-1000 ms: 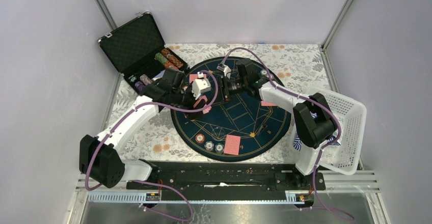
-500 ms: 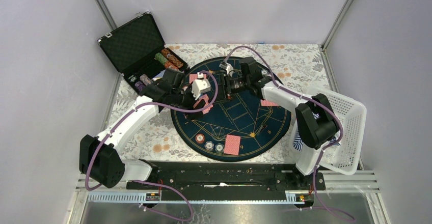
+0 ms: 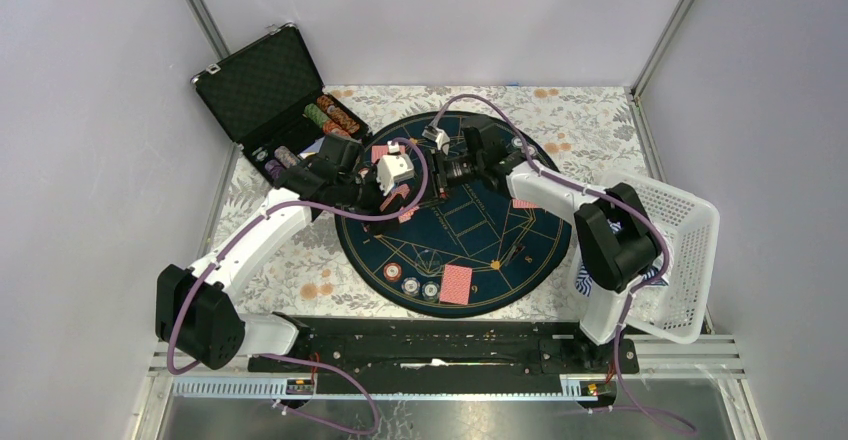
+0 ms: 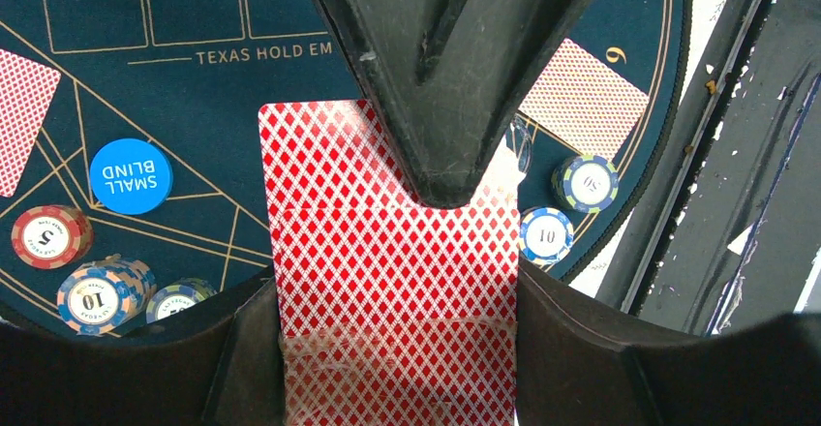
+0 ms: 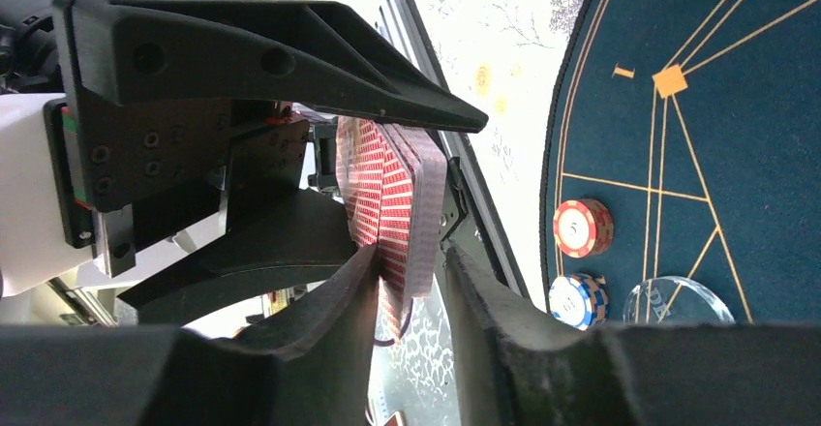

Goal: Distribute texas hold em gaming equipment

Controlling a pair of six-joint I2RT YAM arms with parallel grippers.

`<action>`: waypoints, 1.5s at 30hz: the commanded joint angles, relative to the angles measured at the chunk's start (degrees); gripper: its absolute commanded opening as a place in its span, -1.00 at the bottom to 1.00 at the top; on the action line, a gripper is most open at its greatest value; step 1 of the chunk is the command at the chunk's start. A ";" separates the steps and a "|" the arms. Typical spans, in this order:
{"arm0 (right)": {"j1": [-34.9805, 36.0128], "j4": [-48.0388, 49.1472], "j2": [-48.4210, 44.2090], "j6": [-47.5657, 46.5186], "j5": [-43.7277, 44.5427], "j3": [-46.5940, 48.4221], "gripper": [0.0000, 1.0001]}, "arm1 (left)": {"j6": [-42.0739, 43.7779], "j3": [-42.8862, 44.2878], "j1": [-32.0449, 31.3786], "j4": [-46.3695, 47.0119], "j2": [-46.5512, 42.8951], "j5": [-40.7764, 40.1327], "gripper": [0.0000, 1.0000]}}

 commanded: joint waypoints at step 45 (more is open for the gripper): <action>-0.91 4.02 3.18 8.21 -7.64 2.39 -0.41 | -0.04 0.29 0.67 3.45 -2.38 2.23 -1.00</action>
